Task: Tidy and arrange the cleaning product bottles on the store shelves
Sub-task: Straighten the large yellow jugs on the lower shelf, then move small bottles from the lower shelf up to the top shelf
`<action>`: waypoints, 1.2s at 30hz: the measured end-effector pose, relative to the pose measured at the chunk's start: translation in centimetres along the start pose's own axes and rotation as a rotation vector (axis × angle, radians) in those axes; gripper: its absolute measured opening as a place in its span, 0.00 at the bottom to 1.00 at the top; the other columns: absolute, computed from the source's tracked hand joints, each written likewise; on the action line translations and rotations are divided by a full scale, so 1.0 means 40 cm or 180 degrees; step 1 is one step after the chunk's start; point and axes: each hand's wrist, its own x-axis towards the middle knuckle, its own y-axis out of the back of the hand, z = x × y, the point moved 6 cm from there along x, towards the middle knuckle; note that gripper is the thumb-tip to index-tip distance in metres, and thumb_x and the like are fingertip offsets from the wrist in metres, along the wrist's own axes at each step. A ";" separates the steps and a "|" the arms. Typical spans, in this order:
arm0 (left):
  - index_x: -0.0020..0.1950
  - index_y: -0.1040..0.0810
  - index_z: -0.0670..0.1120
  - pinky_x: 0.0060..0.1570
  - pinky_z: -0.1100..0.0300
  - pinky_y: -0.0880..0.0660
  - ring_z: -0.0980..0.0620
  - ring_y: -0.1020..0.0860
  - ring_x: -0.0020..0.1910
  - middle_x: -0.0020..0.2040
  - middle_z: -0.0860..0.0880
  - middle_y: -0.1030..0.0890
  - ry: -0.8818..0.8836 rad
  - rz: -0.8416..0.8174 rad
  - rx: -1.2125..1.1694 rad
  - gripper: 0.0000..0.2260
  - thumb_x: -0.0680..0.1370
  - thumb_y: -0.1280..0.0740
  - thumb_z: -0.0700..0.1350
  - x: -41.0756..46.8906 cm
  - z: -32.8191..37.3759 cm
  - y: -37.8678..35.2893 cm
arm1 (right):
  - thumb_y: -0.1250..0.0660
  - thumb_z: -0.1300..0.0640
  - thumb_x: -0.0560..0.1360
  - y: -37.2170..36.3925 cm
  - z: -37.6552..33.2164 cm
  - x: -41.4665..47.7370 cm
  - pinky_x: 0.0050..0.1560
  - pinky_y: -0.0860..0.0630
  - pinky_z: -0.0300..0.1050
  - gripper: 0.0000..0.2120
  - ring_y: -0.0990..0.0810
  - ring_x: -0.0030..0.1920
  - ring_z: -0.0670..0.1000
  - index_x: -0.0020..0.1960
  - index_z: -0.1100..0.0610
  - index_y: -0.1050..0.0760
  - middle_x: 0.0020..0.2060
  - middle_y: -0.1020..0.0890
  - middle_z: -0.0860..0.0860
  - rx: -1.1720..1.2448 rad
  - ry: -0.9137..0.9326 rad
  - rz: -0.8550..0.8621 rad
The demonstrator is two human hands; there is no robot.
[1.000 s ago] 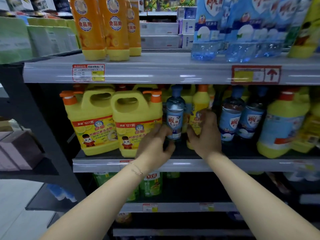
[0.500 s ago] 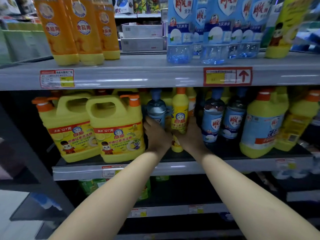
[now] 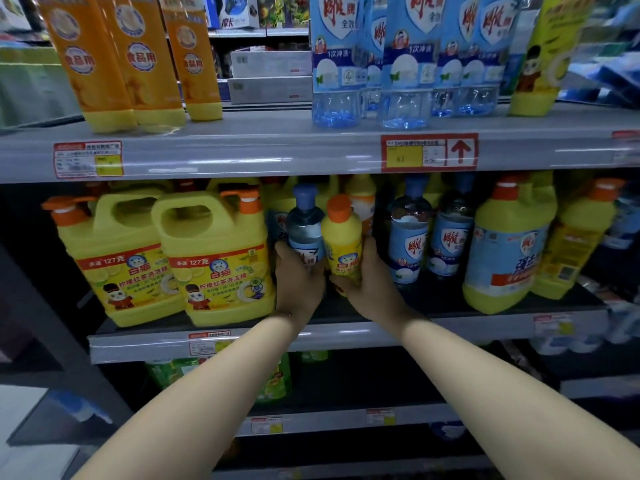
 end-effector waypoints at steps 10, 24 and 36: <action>0.59 0.35 0.56 0.57 0.58 0.23 0.55 0.23 0.61 0.60 0.54 0.23 -0.0675 -0.0403 -0.0297 0.24 0.72 0.25 0.43 -0.118 0.045 0.120 | 0.26 0.50 0.70 0.080 -0.109 -0.057 0.54 0.21 0.50 0.29 0.22 0.58 0.50 0.62 0.43 0.40 0.58 0.23 0.52 0.0091 0.0623 -0.0001; 0.58 0.25 0.44 0.45 0.49 0.19 0.52 0.17 0.46 0.48 0.50 0.16 -0.1386 -0.0274 -0.0874 0.24 0.68 0.24 0.55 -0.041 0.430 0.263 | 0.25 0.55 0.69 0.289 -0.383 0.030 0.45 0.20 0.46 0.20 0.18 0.49 0.51 0.58 0.57 0.27 0.48 0.18 0.53 0.0995 0.1140 0.0502; 0.51 0.25 0.45 0.38 0.59 0.21 0.56 0.18 0.39 0.41 0.52 0.18 -0.1250 -0.0057 -0.1467 0.16 0.70 0.24 0.49 0.079 0.756 0.178 | 0.25 0.56 0.69 0.569 -0.457 0.089 0.46 0.19 0.44 0.15 0.17 0.46 0.45 0.54 0.52 0.24 0.47 0.16 0.46 0.0693 0.0793 0.1296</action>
